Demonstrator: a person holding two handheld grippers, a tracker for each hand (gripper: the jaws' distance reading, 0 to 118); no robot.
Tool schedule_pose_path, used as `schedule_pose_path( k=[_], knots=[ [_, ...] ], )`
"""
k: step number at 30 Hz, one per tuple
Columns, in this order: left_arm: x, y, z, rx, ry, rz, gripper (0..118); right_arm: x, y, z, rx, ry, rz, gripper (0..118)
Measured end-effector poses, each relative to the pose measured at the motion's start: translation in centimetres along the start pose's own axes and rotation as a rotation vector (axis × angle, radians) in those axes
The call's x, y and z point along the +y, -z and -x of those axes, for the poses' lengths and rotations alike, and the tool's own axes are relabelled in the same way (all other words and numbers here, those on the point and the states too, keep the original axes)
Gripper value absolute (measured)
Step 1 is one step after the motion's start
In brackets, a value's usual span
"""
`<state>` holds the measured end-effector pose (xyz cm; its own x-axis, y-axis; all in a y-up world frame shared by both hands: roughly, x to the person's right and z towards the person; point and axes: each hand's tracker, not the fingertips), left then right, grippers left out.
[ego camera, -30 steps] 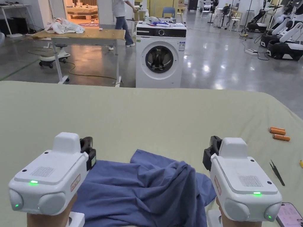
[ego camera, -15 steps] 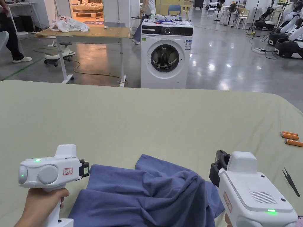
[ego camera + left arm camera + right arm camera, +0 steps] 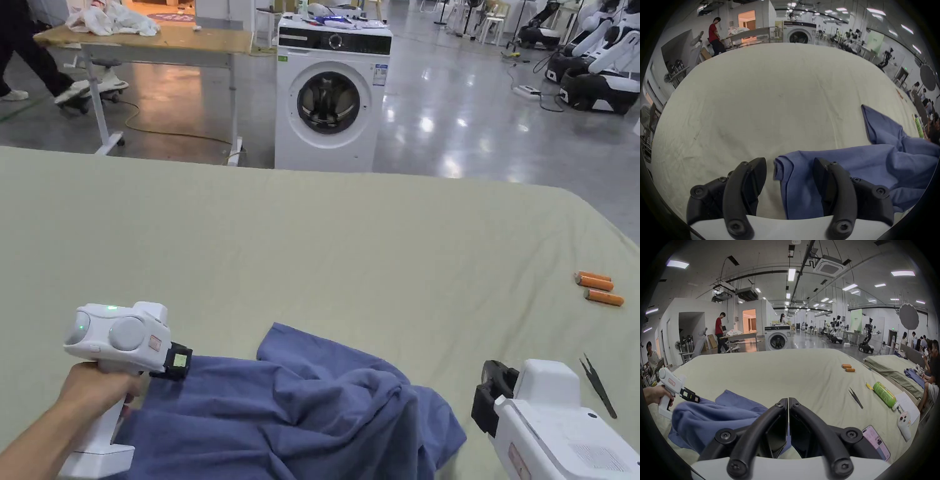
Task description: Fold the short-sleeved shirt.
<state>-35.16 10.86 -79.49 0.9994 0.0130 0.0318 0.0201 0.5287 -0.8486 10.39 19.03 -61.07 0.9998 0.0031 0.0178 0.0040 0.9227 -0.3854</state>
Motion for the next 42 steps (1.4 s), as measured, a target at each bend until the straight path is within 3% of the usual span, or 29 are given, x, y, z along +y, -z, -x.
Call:
schedule_pose_path(
  k=[2,3,5,6,8,11,13,16,20,22,25,30,42],
  knots=[
    [-0.2,-0.6,-0.9,0.020,0.010,-0.034,55,0.0,0.6,-0.6,0.000,-0.005,0.047,1],
    [-0.2,-0.7,-1.3,0.008,0.021,-0.036,45,0.0,1.0,-0.8,0.000,-0.004,0.082,2],
    [0.3,-0.5,-1.0,-0.038,0.060,-0.049,10,0.1,2.3,-1.2,-0.005,-0.001,0.148,13],
    [0.2,-0.6,-1.1,-0.091,0.056,-0.049,2,-0.1,3.2,-1.4,0.010,0.006,0.184,21],
    [-0.3,-1.4,-1.4,-0.065,0.044,-0.046,1,-0.2,5.0,-1.6,0.040,0.021,0.259,42],
    [-1.1,-3.0,-1.3,-0.086,0.022,-0.083,1,-1.0,8.1,-1.2,0.083,-0.004,0.375,55],
    [-1.7,-4.0,-0.8,-0.091,0.017,-0.126,1,-1.8,10.1,-0.7,0.094,-0.025,0.442,55],
    [-2.9,-6.5,-0.2,-0.088,0.009,-0.177,1,-3.0,12.6,-0.1,0.159,0.008,0.548,51],
    [-4.6,-9.4,0.8,-0.102,-0.002,-0.233,1,-4.3,13.5,0.5,0.150,-0.028,0.562,6],
    [-5.3,-10.6,1.1,-0.079,0.022,-0.263,1,-4.3,13.4,0.6,0.183,-0.010,0.558,4],
    [-5.9,-12.3,1.4,-0.060,0.035,-0.303,1,-4.0,12.9,0.6,0.165,-0.053,0.529,4],
    [-5.4,-15.2,2.3,-0.041,0.012,-0.381,1,-1.5,9.7,-0.2,0.088,-0.085,0.377,4],
    [-1.5,-26.2,6.6,0.050,-0.037,-0.599,1,10.2,2.0,-4.7,-0.029,-0.119,0.042,4]
  ],
)
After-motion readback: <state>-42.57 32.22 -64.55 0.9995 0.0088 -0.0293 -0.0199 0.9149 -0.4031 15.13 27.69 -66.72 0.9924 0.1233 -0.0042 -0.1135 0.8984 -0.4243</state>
